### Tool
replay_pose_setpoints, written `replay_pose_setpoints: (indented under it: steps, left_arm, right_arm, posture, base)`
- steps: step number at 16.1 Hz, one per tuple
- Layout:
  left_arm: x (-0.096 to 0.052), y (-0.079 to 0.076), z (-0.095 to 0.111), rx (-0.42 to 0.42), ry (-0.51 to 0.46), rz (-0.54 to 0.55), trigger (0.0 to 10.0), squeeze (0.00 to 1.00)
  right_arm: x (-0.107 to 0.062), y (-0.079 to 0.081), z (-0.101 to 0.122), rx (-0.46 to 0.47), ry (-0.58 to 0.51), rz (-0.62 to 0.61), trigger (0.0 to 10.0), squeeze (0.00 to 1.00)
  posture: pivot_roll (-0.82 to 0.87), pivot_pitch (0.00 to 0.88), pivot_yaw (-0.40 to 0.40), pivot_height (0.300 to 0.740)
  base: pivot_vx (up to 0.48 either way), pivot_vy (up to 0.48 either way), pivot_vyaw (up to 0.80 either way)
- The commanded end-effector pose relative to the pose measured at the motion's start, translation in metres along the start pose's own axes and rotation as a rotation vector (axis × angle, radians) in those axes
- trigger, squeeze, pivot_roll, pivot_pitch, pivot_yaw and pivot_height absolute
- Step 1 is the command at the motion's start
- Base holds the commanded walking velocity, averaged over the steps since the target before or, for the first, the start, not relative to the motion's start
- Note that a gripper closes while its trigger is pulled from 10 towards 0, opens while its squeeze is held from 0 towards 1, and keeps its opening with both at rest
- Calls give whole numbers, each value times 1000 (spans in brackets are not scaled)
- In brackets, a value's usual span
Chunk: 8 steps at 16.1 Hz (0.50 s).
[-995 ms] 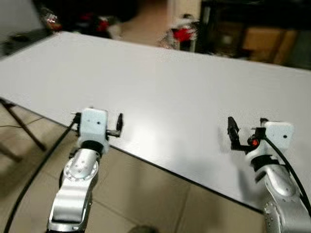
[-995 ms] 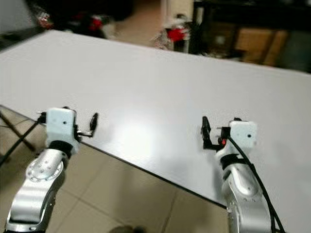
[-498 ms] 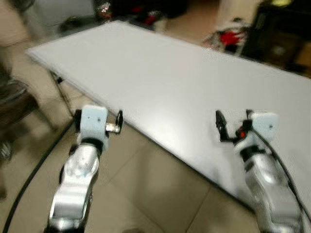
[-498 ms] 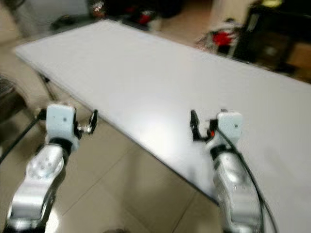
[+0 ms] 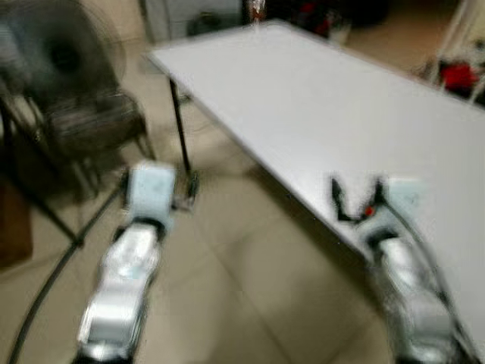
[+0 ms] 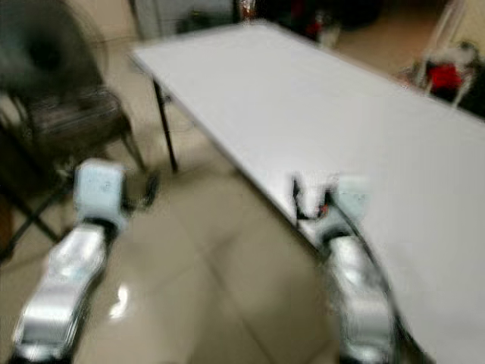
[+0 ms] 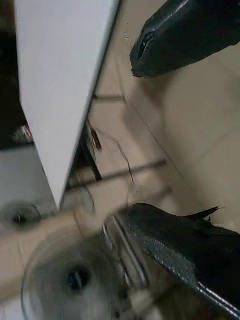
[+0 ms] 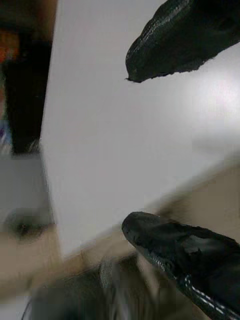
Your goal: Setting the table
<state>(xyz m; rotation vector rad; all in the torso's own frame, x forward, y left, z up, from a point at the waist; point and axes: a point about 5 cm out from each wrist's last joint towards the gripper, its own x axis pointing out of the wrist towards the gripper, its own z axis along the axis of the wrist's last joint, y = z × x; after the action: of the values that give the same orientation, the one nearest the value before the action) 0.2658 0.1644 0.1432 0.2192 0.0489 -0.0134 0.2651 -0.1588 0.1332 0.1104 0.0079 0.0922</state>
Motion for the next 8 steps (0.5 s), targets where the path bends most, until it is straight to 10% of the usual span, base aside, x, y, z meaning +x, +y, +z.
replay_pose_setpoints:
  steps: [1,8]
  left_arm:
    - [4,-3,5,-24,-10,-16,10000,0]
    - [15,-13,18,-67,-30,-34,10000,0]
  right_arm:
    - [1,-6,4,-20,-4,-23,10000,0]
    - [0,2,1,62,14,62,10000,0]
  posture:
    - [46,0,47,740]
    - [67,0,40,740]
  base:
    - [0,0,0]
    - [0,0,0]
